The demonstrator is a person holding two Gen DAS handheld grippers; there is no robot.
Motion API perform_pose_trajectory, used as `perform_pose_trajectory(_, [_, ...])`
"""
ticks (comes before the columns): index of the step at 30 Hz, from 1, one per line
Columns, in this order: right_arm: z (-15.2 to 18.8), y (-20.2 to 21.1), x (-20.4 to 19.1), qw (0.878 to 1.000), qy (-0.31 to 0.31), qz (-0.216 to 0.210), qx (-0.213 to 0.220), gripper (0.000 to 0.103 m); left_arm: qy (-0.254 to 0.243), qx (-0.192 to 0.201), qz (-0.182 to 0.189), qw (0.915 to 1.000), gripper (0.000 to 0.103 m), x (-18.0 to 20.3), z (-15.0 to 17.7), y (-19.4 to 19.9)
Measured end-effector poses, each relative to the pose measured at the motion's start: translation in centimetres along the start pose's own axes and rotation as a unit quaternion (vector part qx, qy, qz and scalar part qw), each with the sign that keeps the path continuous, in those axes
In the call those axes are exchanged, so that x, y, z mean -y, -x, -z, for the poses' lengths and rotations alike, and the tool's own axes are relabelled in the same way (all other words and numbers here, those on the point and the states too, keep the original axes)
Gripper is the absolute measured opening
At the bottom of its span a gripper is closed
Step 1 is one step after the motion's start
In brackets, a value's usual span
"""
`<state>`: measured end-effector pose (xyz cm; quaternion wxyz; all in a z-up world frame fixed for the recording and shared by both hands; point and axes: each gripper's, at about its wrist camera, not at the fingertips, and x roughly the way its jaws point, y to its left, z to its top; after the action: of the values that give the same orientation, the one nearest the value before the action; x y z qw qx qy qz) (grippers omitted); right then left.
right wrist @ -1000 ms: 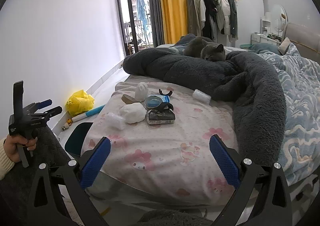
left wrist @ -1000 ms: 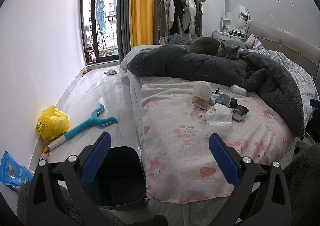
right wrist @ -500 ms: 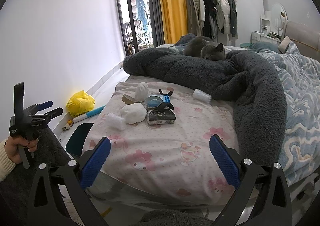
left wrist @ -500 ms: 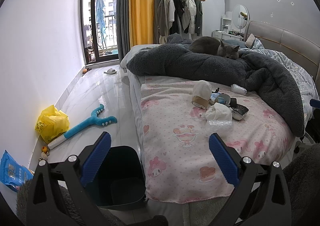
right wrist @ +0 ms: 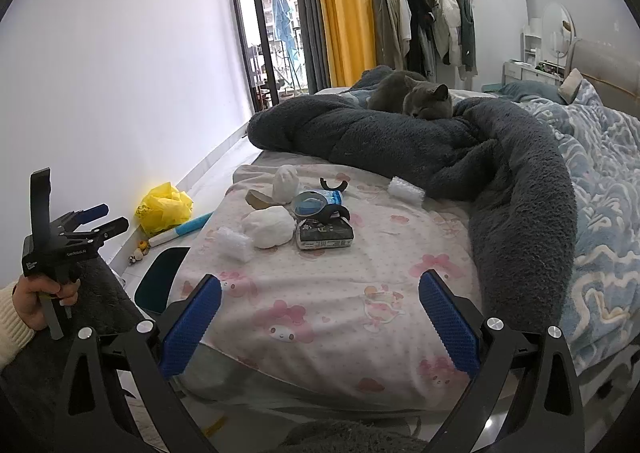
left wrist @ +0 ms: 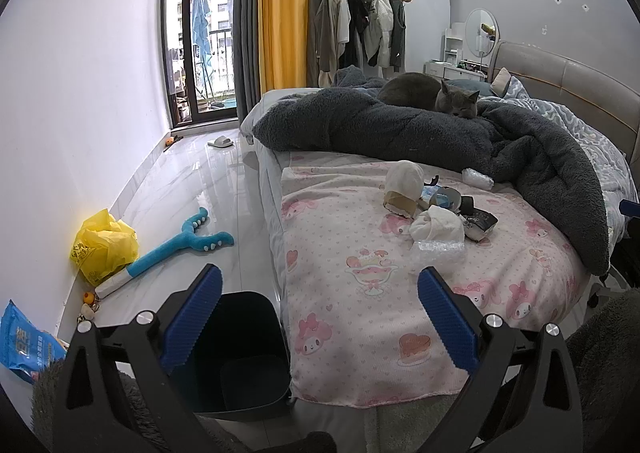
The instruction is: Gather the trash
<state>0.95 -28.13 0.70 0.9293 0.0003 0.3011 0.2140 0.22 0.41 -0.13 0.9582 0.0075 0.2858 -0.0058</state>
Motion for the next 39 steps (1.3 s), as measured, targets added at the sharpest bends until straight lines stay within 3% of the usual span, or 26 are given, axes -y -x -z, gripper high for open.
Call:
perform_pose_trajectory(30, [0.1,-0.1,-0.1,1.000,0.000,0.003,-0.003,0.100,0.003,-0.002,0.003,1.0000,0.100,-0.1,-0.1,-0.1])
perform_pose_trajectory(36, [-0.1,-0.6,-0.5,0.999,0.015,0.018,-0.029,0.100,0.013,-0.002,0.009,0.9999,0.100,0.5,0.0,0.1])
perform_pose_trajectory(39, [-0.6,-0.2,-0.8,0.999,0.021,0.015,-0.022,0.100,0.008,-0.003,0.007,0.9999,0.100,0.9,-0.1,0.3])
